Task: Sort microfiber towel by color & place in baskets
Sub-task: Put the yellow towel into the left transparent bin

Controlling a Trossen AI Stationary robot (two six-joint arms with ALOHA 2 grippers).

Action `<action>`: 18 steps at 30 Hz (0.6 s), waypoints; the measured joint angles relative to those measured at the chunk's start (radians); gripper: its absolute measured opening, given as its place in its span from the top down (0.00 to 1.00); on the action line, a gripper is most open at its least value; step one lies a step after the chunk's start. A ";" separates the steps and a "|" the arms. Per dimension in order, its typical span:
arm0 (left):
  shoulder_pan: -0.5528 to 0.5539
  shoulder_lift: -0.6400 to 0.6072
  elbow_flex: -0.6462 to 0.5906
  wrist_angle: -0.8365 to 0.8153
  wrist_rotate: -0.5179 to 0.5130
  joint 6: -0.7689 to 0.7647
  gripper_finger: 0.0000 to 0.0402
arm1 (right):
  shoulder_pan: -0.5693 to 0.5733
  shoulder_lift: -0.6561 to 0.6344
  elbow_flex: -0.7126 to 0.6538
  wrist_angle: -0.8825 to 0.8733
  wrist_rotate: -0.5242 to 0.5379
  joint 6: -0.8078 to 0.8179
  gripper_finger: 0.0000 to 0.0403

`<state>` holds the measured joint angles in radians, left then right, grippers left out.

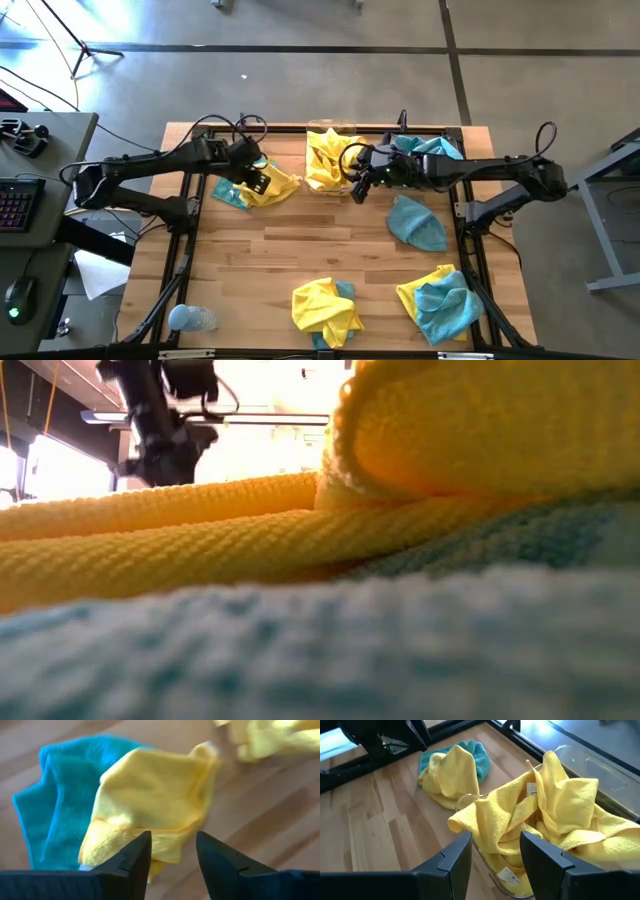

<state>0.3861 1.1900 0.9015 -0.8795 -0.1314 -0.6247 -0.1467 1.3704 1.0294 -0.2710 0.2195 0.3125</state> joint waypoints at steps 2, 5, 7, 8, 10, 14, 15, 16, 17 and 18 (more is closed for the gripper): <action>0.012 0.000 -0.052 0.055 0.000 -0.001 0.62 | 0.000 0.012 0.000 0.004 0.000 0.000 0.60; 0.025 0.000 -0.115 0.130 0.002 0.000 0.61 | 0.000 0.024 0.000 0.006 0.000 0.002 0.60; 0.032 0.000 -0.152 0.178 -0.001 -0.001 0.61 | 0.000 0.026 0.000 0.006 0.000 0.017 0.60; 0.035 0.000 -0.169 0.196 -0.005 -0.001 0.61 | 0.000 0.026 0.000 0.006 0.000 0.027 0.60; 0.042 0.005 -0.196 0.227 -0.010 -0.001 0.61 | 0.000 0.026 0.001 0.007 0.000 0.037 0.60; 0.048 0.055 -0.231 0.250 -0.013 -0.001 0.61 | 0.000 0.026 0.001 0.007 0.000 0.040 0.60; 0.047 0.075 -0.235 0.252 -0.013 0.000 0.61 | 0.000 0.026 0.001 0.007 0.000 0.046 0.60; 0.047 0.100 -0.237 0.249 -0.012 0.005 0.61 | 0.000 0.026 0.001 0.007 0.000 0.048 0.60; 0.047 0.127 -0.238 0.245 -0.003 0.016 0.61 | 0.000 0.026 0.001 0.007 0.000 0.049 0.60; 0.046 0.155 -0.238 0.245 0.017 0.027 0.62 | 0.000 0.026 0.001 0.007 0.001 0.048 0.60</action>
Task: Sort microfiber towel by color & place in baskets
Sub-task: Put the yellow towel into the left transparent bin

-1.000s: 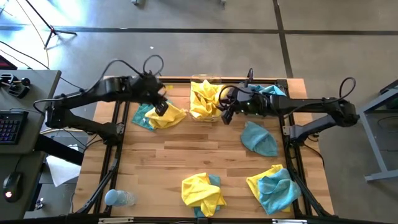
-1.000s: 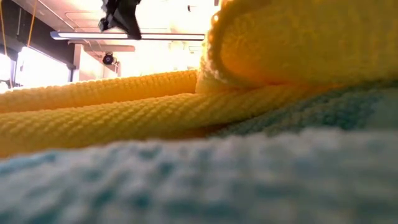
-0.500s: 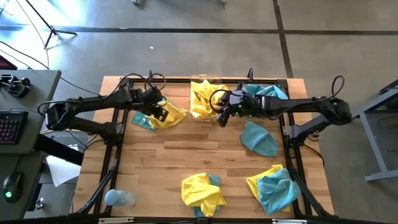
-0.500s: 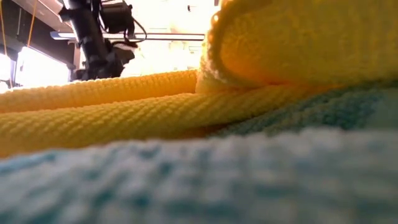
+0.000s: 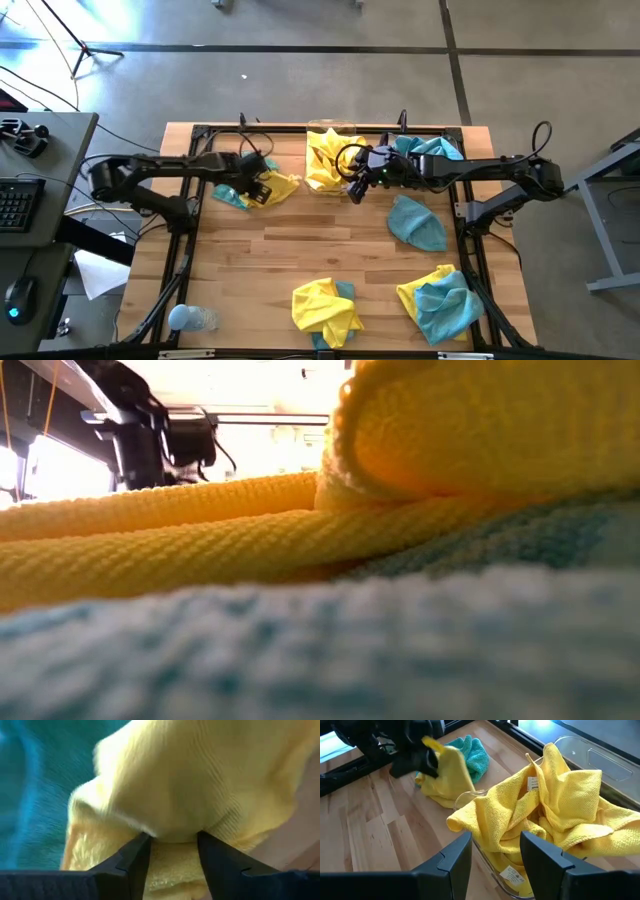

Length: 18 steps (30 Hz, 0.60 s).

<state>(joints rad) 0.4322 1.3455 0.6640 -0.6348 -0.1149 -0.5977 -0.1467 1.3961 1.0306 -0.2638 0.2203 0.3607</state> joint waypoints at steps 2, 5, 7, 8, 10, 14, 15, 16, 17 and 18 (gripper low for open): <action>-0.009 0.049 0.000 -0.002 0.040 0.002 0.68 | 0.001 0.000 0.000 0.000 0.000 0.000 0.60; -0.036 0.088 0.002 0.002 0.053 -0.008 0.87 | 0.002 0.000 0.000 0.000 0.000 -0.001 0.60; -0.057 0.085 0.007 0.002 0.055 -0.011 0.96 | 0.002 0.000 0.000 0.000 0.000 -0.001 0.60; -0.067 0.077 0.016 -0.006 0.059 -0.011 0.97 | 0.002 0.000 0.000 0.000 0.000 -0.002 0.60; -0.086 0.044 0.053 -0.034 0.061 -0.010 0.98 | 0.002 0.000 0.000 0.000 0.000 -0.002 0.60; -0.113 -0.051 0.159 -0.087 0.049 0.013 0.99 | 0.002 0.000 0.000 0.009 0.000 -0.025 0.60; -0.118 -0.076 0.190 -0.090 0.046 0.019 0.99 | 0.002 0.000 0.000 0.022 0.000 -0.046 0.60; -0.122 -0.102 0.226 -0.096 0.045 0.025 1.00 | 0.003 0.000 0.000 0.043 0.000 -0.068 0.60; -0.126 -0.126 0.262 -0.103 0.045 0.028 1.00 | 0.006 0.000 0.000 0.073 0.000 -0.095 0.60; -0.128 -0.145 0.297 -0.106 0.046 0.033 1.00 | 0.010 0.000 0.000 0.112 -0.004 -0.128 0.60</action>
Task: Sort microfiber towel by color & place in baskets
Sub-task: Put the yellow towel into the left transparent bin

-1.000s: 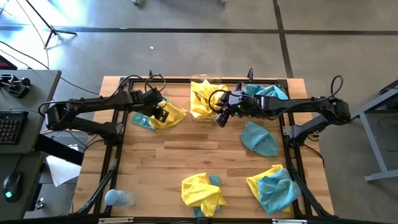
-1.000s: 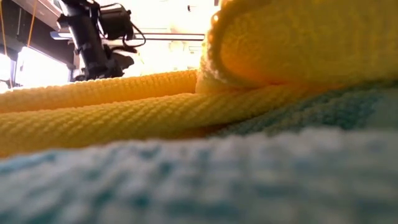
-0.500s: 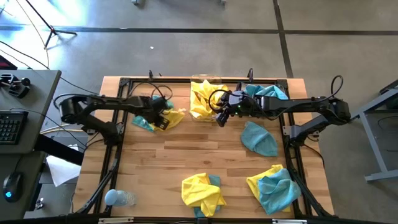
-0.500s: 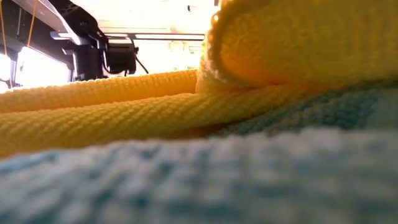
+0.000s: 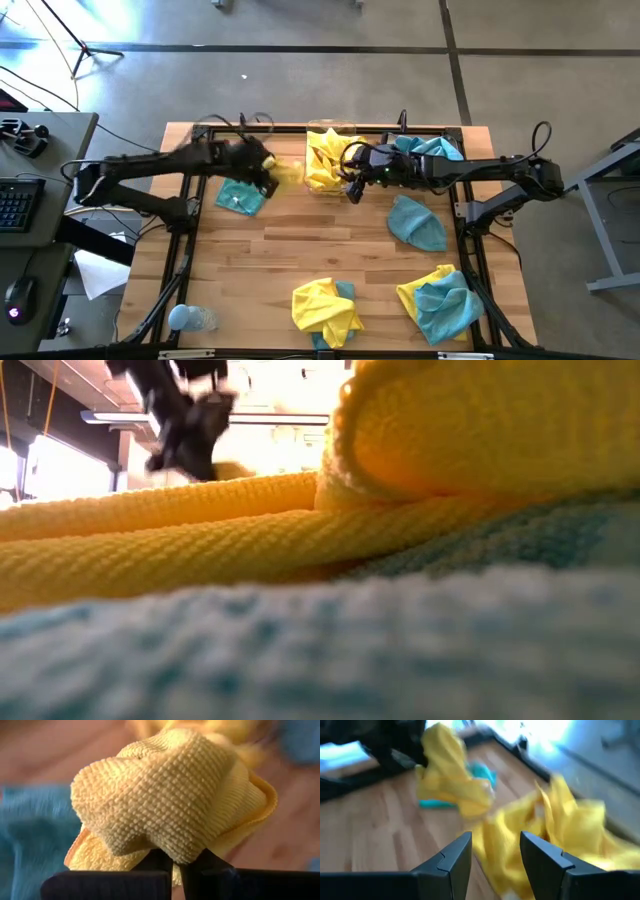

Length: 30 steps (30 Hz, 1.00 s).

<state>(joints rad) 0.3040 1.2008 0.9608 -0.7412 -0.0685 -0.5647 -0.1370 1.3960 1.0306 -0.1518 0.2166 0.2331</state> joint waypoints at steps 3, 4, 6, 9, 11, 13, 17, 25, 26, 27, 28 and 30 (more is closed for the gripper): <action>-0.002 -0.030 0.101 -0.005 0.043 0.004 1.00 | 0.012 0.000 0.000 0.158 -0.059 -0.116 0.60; -0.002 -0.032 0.135 -0.008 0.058 0.004 1.00 | 0.017 0.000 0.000 0.217 -0.081 -0.153 0.60; -0.003 -0.030 0.190 -0.013 0.087 0.008 1.00 | 0.027 0.000 0.006 0.310 -0.121 -0.222 0.60; -0.011 -0.001 0.254 -0.008 0.115 0.008 1.00 | 0.039 0.017 0.053 0.363 -0.154 -0.311 0.60; -0.019 0.033 0.290 -0.004 0.118 0.000 1.00 | 0.048 0.044 0.100 0.363 -0.173 -0.364 0.60; -0.026 0.069 0.326 0.001 0.119 -0.001 1.00 | 0.059 0.078 0.144 0.348 -0.174 -0.399 0.60; -0.027 0.144 0.397 0.003 0.143 0.003 1.00 | 0.068 0.151 0.232 0.260 -0.175 -0.455 0.60; -0.051 0.213 0.508 -0.014 0.158 0.053 1.00 | 0.071 0.234 0.316 0.111 -0.049 -0.474 0.60; -0.053 0.213 0.511 -0.016 0.153 0.053 1.00 | 0.072 0.235 0.320 0.107 -0.048 -0.474 0.60; -0.053 0.212 0.512 -0.016 0.156 0.053 1.00 | 0.078 0.235 0.320 0.104 -0.040 -0.475 0.60; -0.053 0.211 0.512 -0.020 0.166 0.053 1.00 | 0.083 0.232 0.320 0.099 -0.036 -0.478 0.60; -0.051 0.211 0.514 -0.041 0.168 0.047 1.00 | 0.091 0.230 0.320 0.093 -0.034 -0.490 0.60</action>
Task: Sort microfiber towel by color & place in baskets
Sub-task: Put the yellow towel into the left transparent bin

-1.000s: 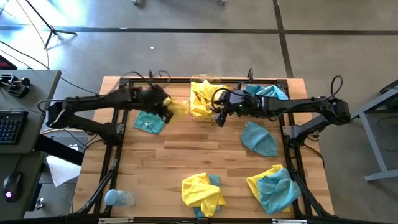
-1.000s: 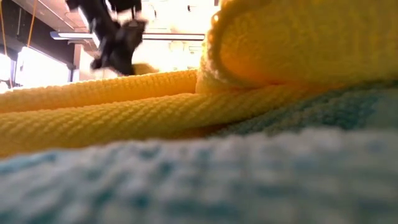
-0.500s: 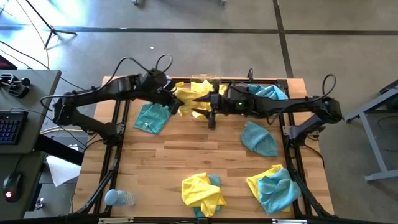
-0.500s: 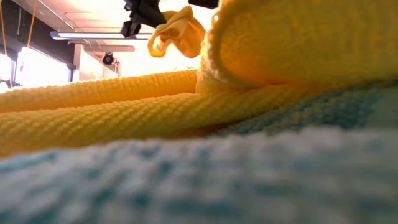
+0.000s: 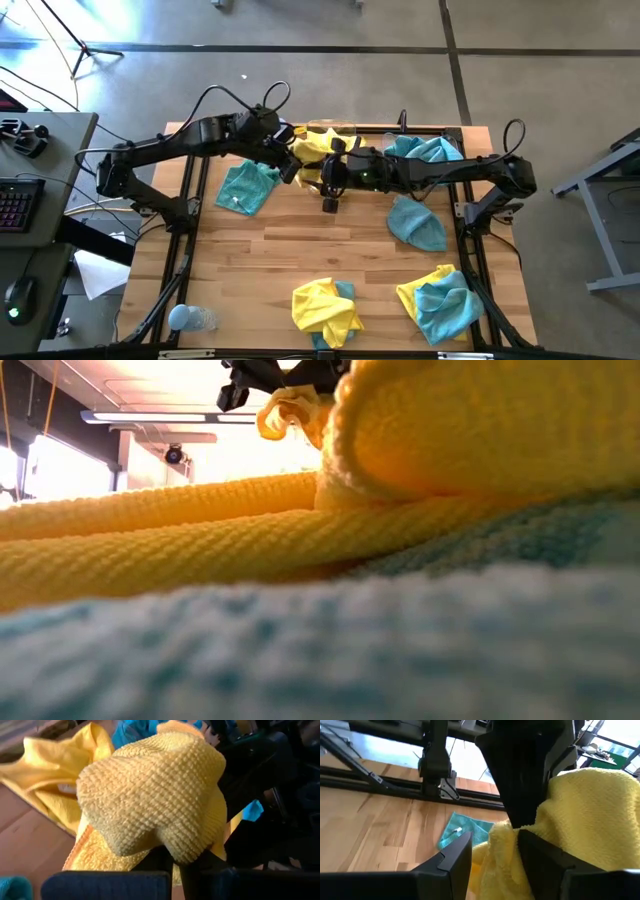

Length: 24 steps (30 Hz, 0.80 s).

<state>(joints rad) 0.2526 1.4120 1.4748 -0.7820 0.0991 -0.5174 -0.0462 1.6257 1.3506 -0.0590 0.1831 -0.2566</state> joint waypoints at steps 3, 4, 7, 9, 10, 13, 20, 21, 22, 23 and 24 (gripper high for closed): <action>0.003 -0.004 -0.006 -0.030 0.000 -0.005 1.00 | 0.008 -0.011 -0.004 -0.026 0.023 -0.018 0.57; 0.003 -0.005 -0.010 -0.030 0.000 -0.005 1.00 | 0.008 -0.016 -0.004 -0.020 0.033 -0.018 0.56; 0.009 -0.002 -0.015 -0.040 -0.001 -0.004 1.00 | 0.008 -0.026 -0.003 -0.021 0.084 -0.016 0.51; 0.014 -0.003 -0.015 -0.038 -0.004 -0.004 1.00 | 0.008 -0.025 -0.003 -0.023 0.091 -0.014 0.47; 0.016 -0.003 -0.015 -0.039 -0.005 -0.004 1.00 | 0.008 -0.025 -0.003 -0.026 0.090 -0.015 0.45; 0.024 -0.003 -0.015 -0.042 -0.004 -0.003 1.00 | 0.009 -0.025 -0.003 -0.022 0.079 -0.024 0.39; 0.057 0.003 -0.015 -0.069 -0.005 -0.005 1.00 | 0.009 -0.025 -0.003 -0.014 0.079 -0.040 0.27; 0.061 0.004 -0.015 -0.077 -0.005 -0.005 1.00 | 0.009 -0.025 -0.003 -0.015 0.078 -0.040 0.26; 0.063 0.004 -0.015 -0.084 -0.005 -0.006 1.00 | 0.009 -0.025 -0.003 -0.015 0.078 -0.042 0.24; 0.064 0.004 -0.015 -0.086 -0.004 -0.011 1.00 | 0.009 -0.025 -0.003 -0.011 0.079 -0.054 0.23; 0.064 0.003 -0.015 -0.085 -0.002 -0.016 1.00 | 0.009 -0.025 -0.003 -0.006 0.084 -0.068 0.22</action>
<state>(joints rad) 0.3168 1.4155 1.4593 -0.8674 0.0970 -0.5332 -0.0370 1.6005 1.3472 -0.0647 0.2667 -0.3244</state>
